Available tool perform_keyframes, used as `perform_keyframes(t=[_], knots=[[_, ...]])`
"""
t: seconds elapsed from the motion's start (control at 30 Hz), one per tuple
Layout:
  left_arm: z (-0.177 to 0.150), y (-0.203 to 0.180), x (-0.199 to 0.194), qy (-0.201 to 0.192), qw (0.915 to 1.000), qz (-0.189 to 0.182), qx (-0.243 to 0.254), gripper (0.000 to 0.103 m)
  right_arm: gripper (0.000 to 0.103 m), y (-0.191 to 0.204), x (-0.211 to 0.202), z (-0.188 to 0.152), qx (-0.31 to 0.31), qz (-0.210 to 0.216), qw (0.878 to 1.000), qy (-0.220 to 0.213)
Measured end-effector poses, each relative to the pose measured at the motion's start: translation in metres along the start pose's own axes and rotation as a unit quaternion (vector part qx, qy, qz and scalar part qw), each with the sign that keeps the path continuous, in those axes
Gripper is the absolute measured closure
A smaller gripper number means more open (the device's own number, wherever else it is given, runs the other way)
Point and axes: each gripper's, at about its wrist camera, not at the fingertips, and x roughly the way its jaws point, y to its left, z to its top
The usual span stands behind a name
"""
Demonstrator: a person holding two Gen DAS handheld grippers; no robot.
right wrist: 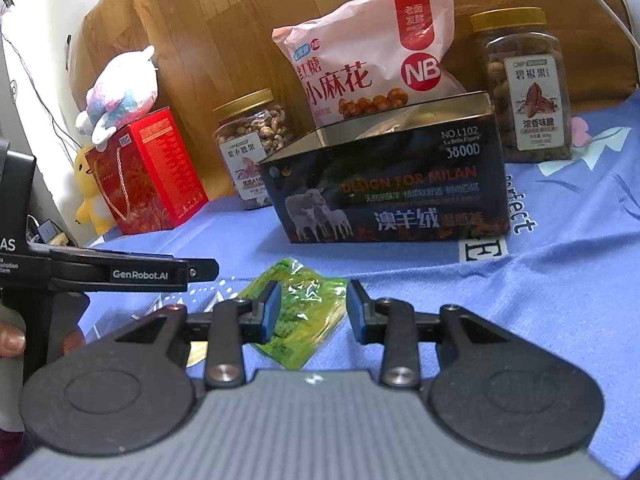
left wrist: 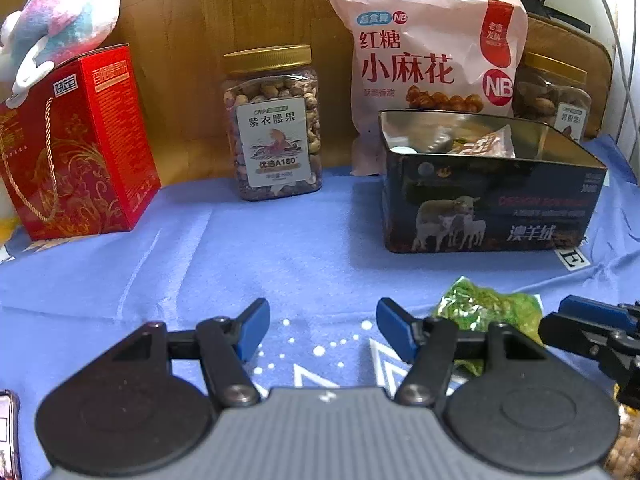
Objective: Organize snacks
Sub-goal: 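Reach the right tool to the green jelly package and grasp it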
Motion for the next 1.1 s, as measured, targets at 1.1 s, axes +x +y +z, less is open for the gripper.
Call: perform_keyframes(t=[1.1], knots=[[0.024,-0.054,0.011,-0.008,0.9978,-0.029,0.059,0.038,0.050,0.000,0.003,0.001,0.000,-0.001,1.000,0.011]])
